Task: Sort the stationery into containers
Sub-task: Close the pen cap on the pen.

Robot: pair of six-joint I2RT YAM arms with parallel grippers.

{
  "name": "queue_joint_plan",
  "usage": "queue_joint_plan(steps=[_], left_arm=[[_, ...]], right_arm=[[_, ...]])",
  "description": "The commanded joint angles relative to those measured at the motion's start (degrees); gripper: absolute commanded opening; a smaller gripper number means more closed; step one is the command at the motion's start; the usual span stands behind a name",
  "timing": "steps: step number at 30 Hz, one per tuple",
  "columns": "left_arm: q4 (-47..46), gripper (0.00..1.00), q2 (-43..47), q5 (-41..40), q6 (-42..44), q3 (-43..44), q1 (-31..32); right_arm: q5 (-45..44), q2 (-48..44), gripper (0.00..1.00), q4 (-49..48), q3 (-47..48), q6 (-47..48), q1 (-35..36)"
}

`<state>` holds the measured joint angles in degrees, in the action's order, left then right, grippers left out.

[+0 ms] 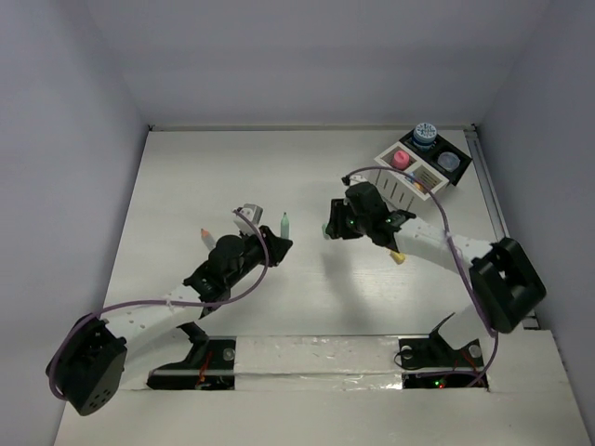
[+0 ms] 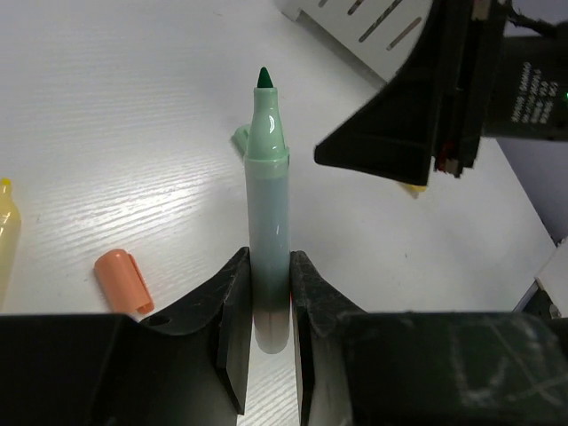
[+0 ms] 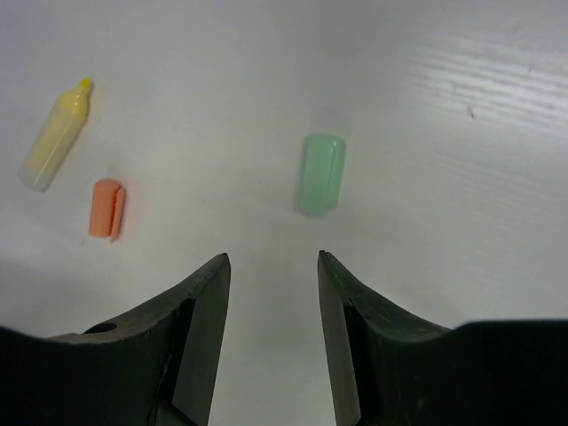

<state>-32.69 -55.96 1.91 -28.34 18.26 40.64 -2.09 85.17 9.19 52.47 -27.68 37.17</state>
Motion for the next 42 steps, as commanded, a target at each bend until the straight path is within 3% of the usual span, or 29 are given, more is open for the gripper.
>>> queue_joint_plan(steps=[1,5,10,16,29,32,35,42], left_arm=[[-3.52,0.0,1.82,1.87,0.3,-1.12,-1.0],[-4.31,0.0,1.91,3.18,-0.14,-1.21,-1.0],[-4.23,0.0,2.7,3.62,-0.23,-1.39,-1.0],[-4.14,0.0,2.97,3.98,-0.14,-1.47,-1.0],[-4.58,0.0,1.83,3.89,-0.14,-1.3,-1.0],[-5.02,0.0,1.12,4.41,-0.23,-1.21,-1.0],[-5.72,0.0,-0.02,5.47,-0.31,-1.04,-1.0],[-10.55,0.0,-5.37,10.65,-1.46,-0.86,-1.0]], right_arm=[[-2.92,5.08,0.51,1.08,6.93,6.93,0.27],[-5.73,12.81,0.6,3.81,12.82,8.43,0.27],[-6.79,19.07,0.61,8.03,19.85,9.75,0.27],[-8.29,22.32,0.6,9.88,21.98,10.54,0.27],[-7.67,26.45,0.4,11.29,23.64,10.89,0.27],[-7.58,26.98,0.39,11.02,23.91,10.98,0.27],[-7.67,27.07,0.18,10.94,24.17,11.25,0.27],[-9.78,17.86,0.07,7.43,22.86,8.97,0.27]])
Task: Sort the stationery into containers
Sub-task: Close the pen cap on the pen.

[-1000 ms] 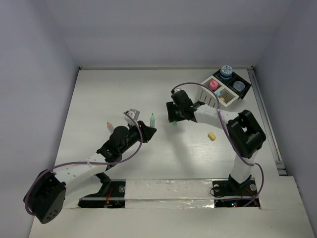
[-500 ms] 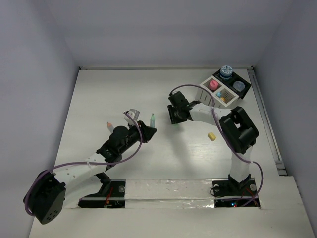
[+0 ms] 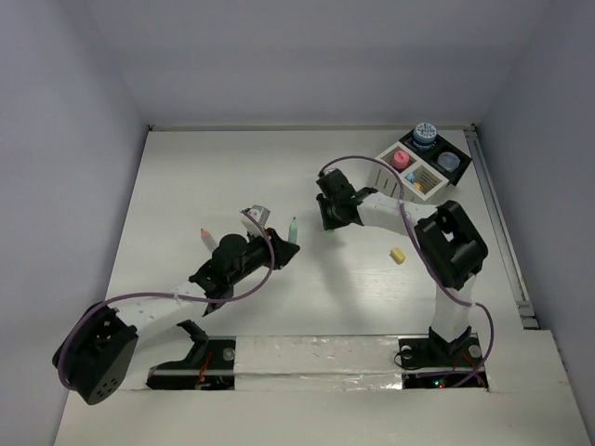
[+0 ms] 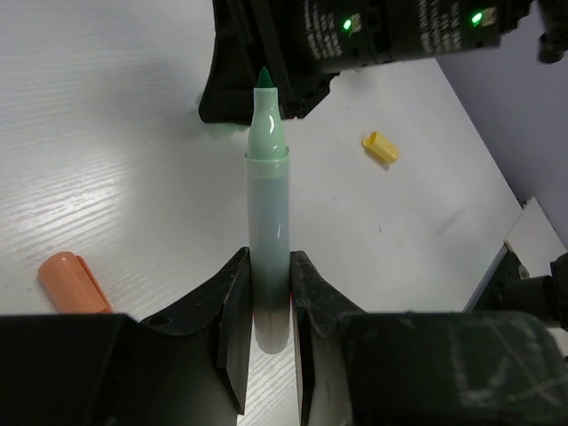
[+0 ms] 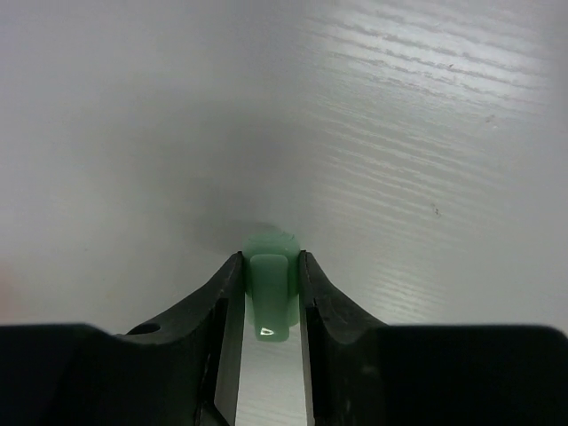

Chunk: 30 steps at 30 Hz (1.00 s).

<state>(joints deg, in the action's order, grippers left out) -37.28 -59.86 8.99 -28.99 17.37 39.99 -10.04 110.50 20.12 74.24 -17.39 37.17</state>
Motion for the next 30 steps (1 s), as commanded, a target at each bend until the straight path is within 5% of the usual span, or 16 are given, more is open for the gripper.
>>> queue_joint_plan(steps=[1,6,13,30], left_arm=[[-6.31,0.0,-2.01,4.1,-1.06,0.21,-0.35],[-9.04,0.0,-5.0,4.98,-2.82,0.48,-0.35],[-10.89,0.0,-8.0,6.21,-5.37,2.32,-0.35],[-7.72,0.0,-7.73,4.1,-5.02,5.05,0.71]], right_arm=[[-1.82,-9.32,0.07,-5.51,0.65,-2.12,0.27],[4.4,-23.45,0.07,-19.92,-7.86,-9.58,0.27],[5.47,-29.11,0.06,-39.43,-20.0,-20.39,4.22],[5.21,-26.03,0.07,-43.15,-21.5,-22.08,7.92]])
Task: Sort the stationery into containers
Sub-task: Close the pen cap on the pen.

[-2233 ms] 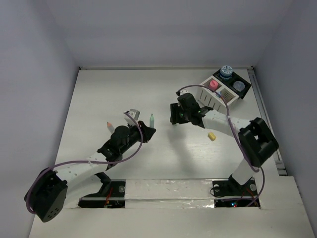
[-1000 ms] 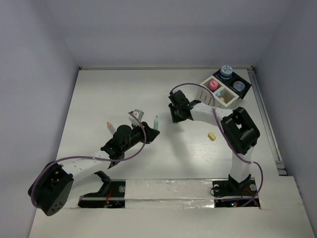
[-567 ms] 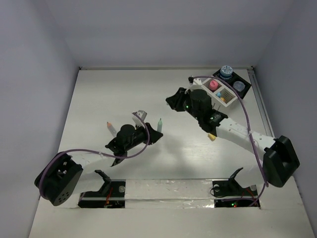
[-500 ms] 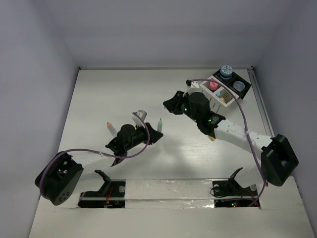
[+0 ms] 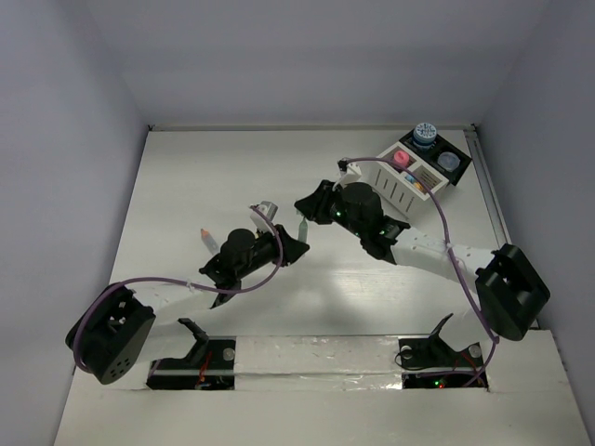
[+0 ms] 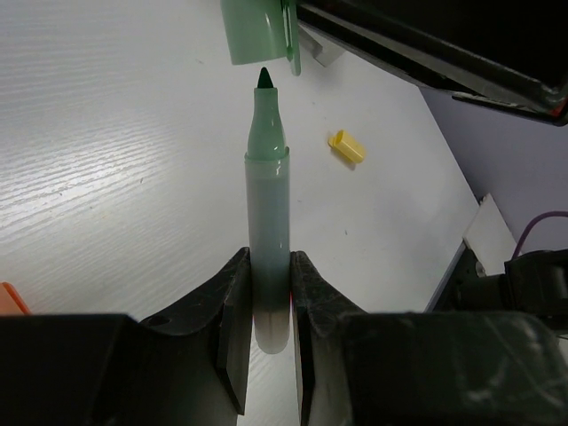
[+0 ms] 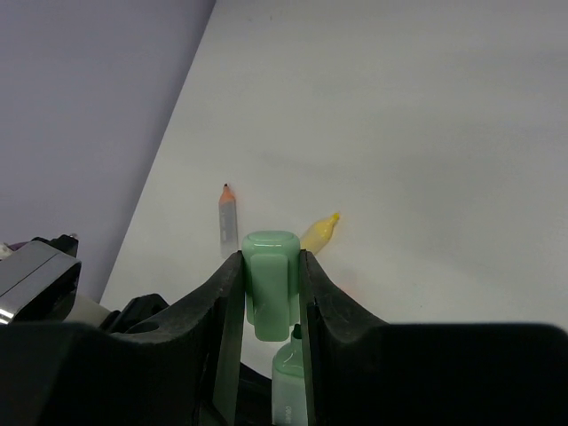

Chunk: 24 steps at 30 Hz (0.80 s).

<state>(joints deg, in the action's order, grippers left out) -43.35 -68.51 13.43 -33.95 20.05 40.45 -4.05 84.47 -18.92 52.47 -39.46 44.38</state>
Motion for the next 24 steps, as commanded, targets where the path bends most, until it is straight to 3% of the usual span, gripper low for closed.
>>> queue_joint_plan(steps=[1,24], left_arm=[[-1.56,0.0,1.1,-0.6,-0.06,2.27,0.25],[3.1,0.0,5.66,-4.02,1.43,3.68,0.25]], right_arm=[[-1.13,-0.09,0.07,-3.85,0.35,0.26,0.71],[-7.1,0.26,0.07,0.28,1.15,4.48,3.96]])
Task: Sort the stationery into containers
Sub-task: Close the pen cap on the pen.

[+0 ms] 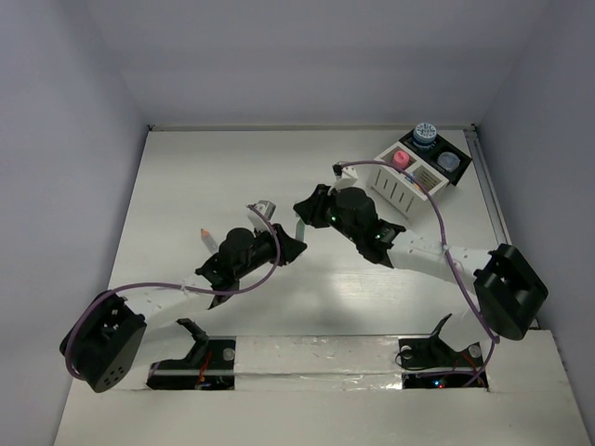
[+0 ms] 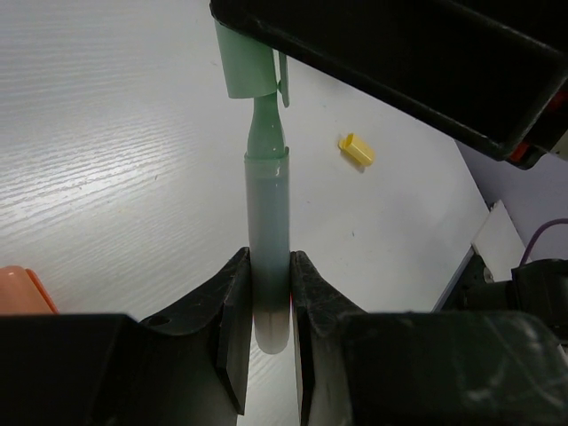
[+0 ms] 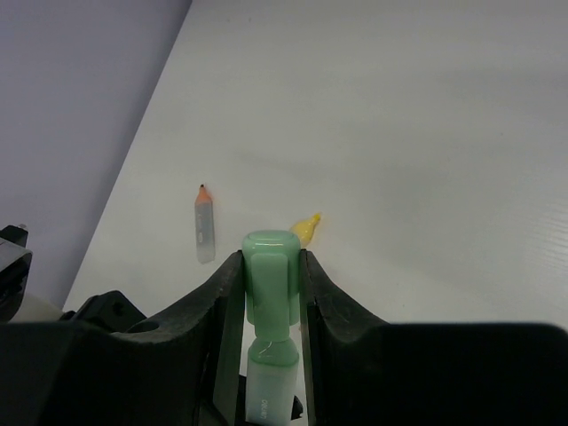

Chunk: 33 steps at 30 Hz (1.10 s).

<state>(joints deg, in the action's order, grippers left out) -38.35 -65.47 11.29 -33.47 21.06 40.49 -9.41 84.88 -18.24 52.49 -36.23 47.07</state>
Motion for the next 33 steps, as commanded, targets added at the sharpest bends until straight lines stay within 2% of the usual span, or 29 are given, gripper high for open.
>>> queue_joint_plan(steps=[1,8,28,33], left_arm=[[-1.73,0.0,2.8,-2.58,1.04,2.67,0.2],[-1.29,0.0,1.58,-4.17,1.22,5.48,0.2],[-1.64,0.0,1.49,-4.87,2.1,6.36,0.2],[0.38,0.0,2.45,-5.93,3.68,7.59,0.2]], right_arm=[[-1.75,-0.24,0.07,-0.22,1.12,1.25,1.27],[-2.54,-0.24,0.07,-0.04,0.95,0.72,2.41],[-1.85,-5.08,0.07,0.05,-1.69,0.02,3.47],[-0.97,-4.46,0.03,1.28,-2.39,-0.25,4.52]])
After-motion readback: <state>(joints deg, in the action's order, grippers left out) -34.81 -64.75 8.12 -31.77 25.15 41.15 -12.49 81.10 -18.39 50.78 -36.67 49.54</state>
